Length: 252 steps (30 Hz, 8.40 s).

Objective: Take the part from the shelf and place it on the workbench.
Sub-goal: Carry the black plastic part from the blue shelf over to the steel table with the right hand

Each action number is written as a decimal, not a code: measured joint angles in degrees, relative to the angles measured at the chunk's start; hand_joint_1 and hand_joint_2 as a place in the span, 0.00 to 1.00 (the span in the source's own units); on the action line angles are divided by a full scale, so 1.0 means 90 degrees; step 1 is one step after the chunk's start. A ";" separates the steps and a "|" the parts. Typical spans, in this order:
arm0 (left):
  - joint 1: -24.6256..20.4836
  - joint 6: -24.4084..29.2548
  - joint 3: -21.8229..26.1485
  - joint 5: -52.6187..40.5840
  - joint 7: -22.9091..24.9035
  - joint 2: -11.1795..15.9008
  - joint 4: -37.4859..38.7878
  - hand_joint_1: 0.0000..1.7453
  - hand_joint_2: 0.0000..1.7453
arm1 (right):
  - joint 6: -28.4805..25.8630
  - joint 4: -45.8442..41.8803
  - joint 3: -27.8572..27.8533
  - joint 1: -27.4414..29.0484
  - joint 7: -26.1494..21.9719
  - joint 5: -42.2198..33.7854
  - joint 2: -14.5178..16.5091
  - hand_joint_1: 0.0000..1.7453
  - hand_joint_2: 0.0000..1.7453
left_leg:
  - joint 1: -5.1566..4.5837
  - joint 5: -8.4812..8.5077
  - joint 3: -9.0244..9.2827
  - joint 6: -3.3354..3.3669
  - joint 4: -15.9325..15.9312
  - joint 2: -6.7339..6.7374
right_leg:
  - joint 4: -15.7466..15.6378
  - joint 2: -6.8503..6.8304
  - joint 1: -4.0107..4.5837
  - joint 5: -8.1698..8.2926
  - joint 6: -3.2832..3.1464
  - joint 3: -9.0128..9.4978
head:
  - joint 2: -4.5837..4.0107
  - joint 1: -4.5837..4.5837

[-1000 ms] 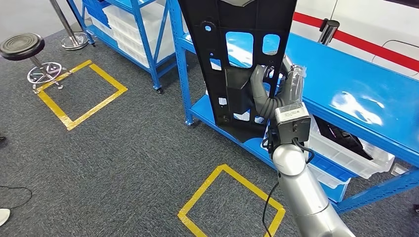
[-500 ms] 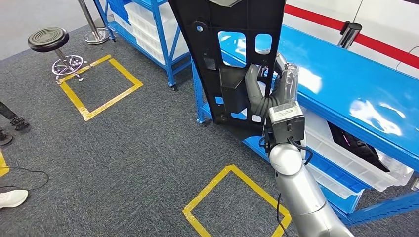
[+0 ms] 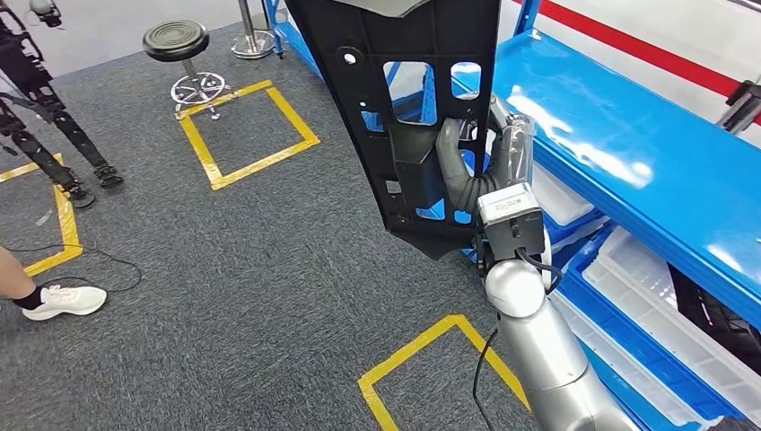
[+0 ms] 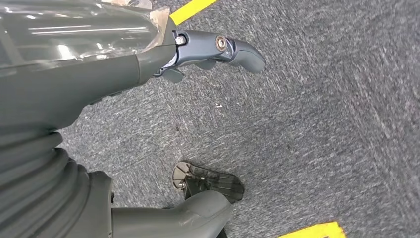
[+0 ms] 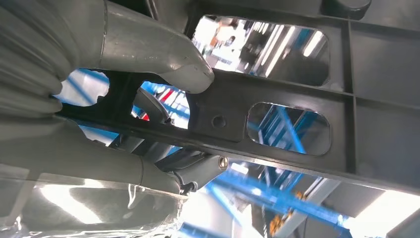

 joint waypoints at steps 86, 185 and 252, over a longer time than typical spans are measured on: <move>-0.0132 0.0012 0.0087 -0.0283 0.0031 0.0047 -0.0005 0.00 1.00 | 0.0282 0.0767 0.0022 -0.0081 -0.0217 0.0188 0.0211 1.00 1.00 | -0.0003 -0.0018 0.0007 0.0034 -0.0032 0.0529 | 0.0601 -0.0319 0.0123 -0.0311 -0.0298 -0.0265 | 0.0000 -0.0036; 0.0007 0.0148 0.0092 -0.0313 -0.0066 0.0007 0.0000 0.00 1.00 | 0.0276 0.0667 -0.0007 0.0031 -0.0211 -0.0168 -0.0202 1.00 1.00 | 0.0052 -0.0092 -0.0025 -0.0148 0.0126 0.0110 | -0.0376 -0.0202 -0.0009 0.0316 0.0069 0.0010 | 0.0000 -0.0013; 0.0121 0.0421 0.0098 -0.0448 -0.0018 0.0016 -0.0007 0.00 1.00 | -0.0081 0.0806 -0.0005 0.0127 0.0013 -0.0234 0.0110 1.00 1.00 | -0.0155 0.0191 -0.0208 0.0200 -0.0034 0.0513 | -0.0303 -0.0225 0.0110 -0.0112 -0.0077 0.0818 | 0.0000 0.0032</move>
